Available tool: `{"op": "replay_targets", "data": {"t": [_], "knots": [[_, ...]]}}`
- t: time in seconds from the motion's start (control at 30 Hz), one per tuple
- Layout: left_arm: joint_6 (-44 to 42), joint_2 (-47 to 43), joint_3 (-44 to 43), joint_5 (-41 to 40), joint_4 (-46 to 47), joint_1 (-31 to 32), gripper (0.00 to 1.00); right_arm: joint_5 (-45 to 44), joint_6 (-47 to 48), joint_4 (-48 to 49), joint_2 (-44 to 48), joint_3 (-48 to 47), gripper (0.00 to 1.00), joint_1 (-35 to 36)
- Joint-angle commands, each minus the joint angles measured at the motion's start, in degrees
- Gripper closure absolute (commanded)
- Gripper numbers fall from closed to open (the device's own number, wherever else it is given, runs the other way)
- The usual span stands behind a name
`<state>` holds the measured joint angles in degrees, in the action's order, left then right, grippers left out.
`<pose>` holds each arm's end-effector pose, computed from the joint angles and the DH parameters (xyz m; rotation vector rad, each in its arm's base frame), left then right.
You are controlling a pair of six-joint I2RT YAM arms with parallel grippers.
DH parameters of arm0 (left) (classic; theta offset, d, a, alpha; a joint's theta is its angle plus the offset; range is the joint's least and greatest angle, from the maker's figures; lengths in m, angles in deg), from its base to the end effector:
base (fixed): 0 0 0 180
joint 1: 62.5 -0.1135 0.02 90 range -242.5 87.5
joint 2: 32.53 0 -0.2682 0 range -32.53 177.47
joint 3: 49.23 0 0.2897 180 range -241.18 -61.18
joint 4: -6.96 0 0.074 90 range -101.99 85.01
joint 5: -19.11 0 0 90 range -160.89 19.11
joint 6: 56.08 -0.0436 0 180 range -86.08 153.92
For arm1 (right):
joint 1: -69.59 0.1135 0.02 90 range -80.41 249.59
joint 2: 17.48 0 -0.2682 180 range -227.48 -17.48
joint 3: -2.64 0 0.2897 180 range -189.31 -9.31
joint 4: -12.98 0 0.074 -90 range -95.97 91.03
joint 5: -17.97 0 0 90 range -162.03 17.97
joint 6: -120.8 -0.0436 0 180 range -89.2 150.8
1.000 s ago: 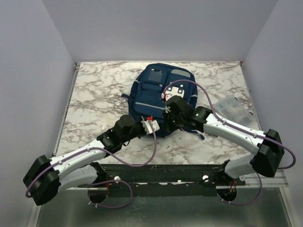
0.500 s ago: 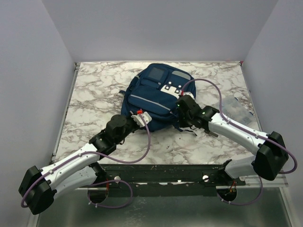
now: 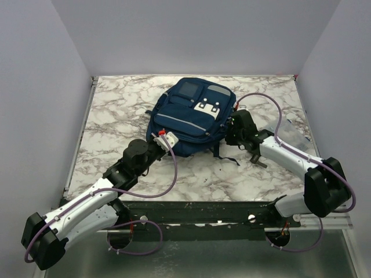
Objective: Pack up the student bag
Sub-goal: Zip the student bag at the center of the board.
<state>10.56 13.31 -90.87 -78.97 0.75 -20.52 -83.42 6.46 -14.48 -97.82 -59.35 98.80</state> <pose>0.1805 -0.1542 0.2635 0.8575 1.5278 -0.1138 0.2934 0.1542 0.2030 -0.0048 2.3612 0.2214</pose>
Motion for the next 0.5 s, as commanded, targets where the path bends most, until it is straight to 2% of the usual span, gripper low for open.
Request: {"op": "replay_targets", "data": {"t": [0.0, 0.03, 0.1, 0.17, 0.27, 0.37, 0.4, 0.47], "knots": [[3.03, -3.59, -7.63, -4.04, 2.43, -1.97, 1.00, 0.04, 7.10, -1.15, -0.56, -3.46, 0.80, -2.76], [3.90, -3.49, -8.28, -3.53, 1.82, -1.92, 1.00, 1.28, 7.80, -4.11, 0.61, -4.24, 0.64, -2.35], [4.79, -3.36, -8.90, -3.22, 1.36, -1.90, 1.00, 1.56, 10.51, -7.91, 4.05, -5.00, 0.40, 0.67], [4.98, -3.22, -8.98, -2.47, 1.34, -1.93, 1.00, 1.94, 13.61, -9.47, 8.25, -5.76, 0.27, 5.67], [5.25, -3.13, -9.04, -1.61, 1.29, -1.91, 1.00, 4.96, 19.38, -4.76, 14.99, -3.98, 0.19, 14.16], [5.40, -3.10, -9.31, -1.31, 1.16, -1.91, 1.00, 10.58, 25.67, 3.26, 17.55, -0.56, 0.08, 17.67], [5.36, -3.28, -9.46, -1.03, 1.06, -1.90, 1.00, 10.07, 27.59, 5.39, 17.30, -0.17, 0.03, 19.74], [5.42, -3.94, -9.83, -0.95, 0.70, -1.92, 1.00, 7.13, 34.12, 10.44, 16.37, 1.13, 0.01, 25.10]]}}
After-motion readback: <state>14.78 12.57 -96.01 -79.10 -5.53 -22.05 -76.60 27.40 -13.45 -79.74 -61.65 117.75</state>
